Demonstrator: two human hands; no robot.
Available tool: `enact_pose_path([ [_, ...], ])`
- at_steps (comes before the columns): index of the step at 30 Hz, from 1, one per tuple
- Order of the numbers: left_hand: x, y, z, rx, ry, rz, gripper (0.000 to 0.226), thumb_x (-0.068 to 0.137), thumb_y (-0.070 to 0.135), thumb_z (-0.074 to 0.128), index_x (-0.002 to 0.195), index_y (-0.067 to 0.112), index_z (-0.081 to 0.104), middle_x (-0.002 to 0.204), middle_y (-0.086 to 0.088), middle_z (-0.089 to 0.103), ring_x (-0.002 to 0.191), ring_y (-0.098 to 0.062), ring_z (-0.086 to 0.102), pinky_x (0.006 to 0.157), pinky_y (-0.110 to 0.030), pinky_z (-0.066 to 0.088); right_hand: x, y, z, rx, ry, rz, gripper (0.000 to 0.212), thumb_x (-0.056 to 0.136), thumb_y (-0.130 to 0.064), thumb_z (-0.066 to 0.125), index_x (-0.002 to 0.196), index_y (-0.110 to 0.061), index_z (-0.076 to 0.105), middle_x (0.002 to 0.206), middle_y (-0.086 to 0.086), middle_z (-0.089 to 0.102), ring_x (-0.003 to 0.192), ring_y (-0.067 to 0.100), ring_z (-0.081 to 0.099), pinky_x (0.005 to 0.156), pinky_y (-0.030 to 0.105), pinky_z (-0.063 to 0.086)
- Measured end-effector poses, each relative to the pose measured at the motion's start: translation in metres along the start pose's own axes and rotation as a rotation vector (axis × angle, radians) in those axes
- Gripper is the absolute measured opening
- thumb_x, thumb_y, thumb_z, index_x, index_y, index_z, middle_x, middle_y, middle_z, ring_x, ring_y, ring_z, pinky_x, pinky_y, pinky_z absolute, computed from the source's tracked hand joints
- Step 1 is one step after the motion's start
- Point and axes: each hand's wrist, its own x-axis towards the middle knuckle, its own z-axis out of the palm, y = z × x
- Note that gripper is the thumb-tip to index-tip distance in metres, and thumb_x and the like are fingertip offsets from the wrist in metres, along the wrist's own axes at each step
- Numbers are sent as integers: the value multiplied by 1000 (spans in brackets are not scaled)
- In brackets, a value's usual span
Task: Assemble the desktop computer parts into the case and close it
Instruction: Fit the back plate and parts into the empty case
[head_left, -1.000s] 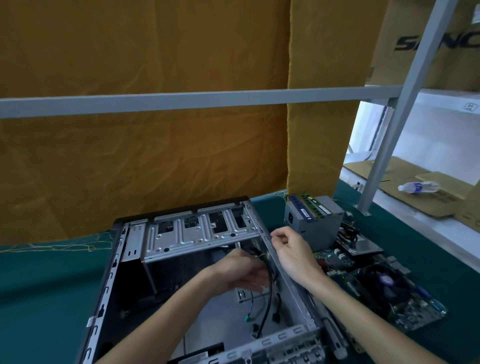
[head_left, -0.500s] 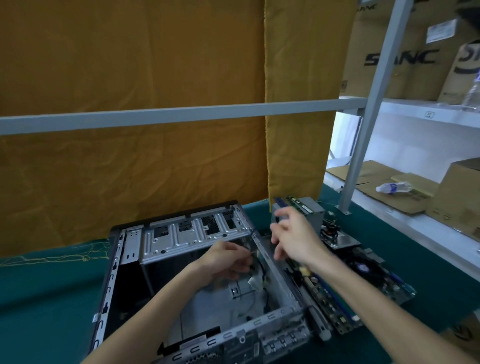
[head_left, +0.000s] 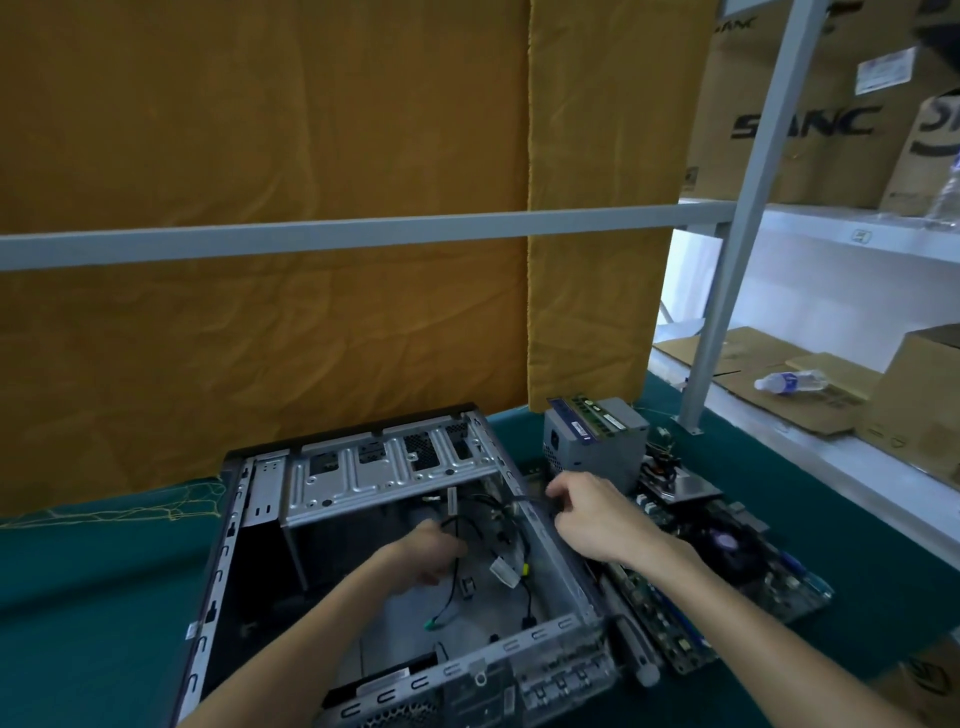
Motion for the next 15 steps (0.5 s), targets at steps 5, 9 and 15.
enact_pose_path([
  [5, 9, 10, 14, -221, 15, -36, 34, 102, 5, 48, 70, 11, 39, 57, -7, 36, 46, -16, 31, 47, -25, 25, 12, -16, 15, 33, 77, -107, 23, 101, -19, 55, 122, -21, 63, 116, -4, 64, 104, 17, 62, 84, 31, 50],
  [9, 12, 11, 14, -375, -53, -80, 42, 106, 21, 50, 66, 13, 48, 54, -5, 42, 46, -17, 38, 51, -23, 35, 16, -9, 19, 47, 175, -144, 9, 97, -21, 63, 94, -28, 68, 99, -11, 61, 85, 9, 61, 75, 32, 55],
  [15, 25, 19, 18, -532, -40, -130, 30, 105, 17, 51, 77, 10, 57, 56, -6, 54, 52, -18, 51, 54, -28, 39, 13, -7, 16, -80, 156, -205, 14, 96, -32, 64, 83, -31, 58, 77, -12, 57, 68, 9, 58, 59, 31, 51],
])
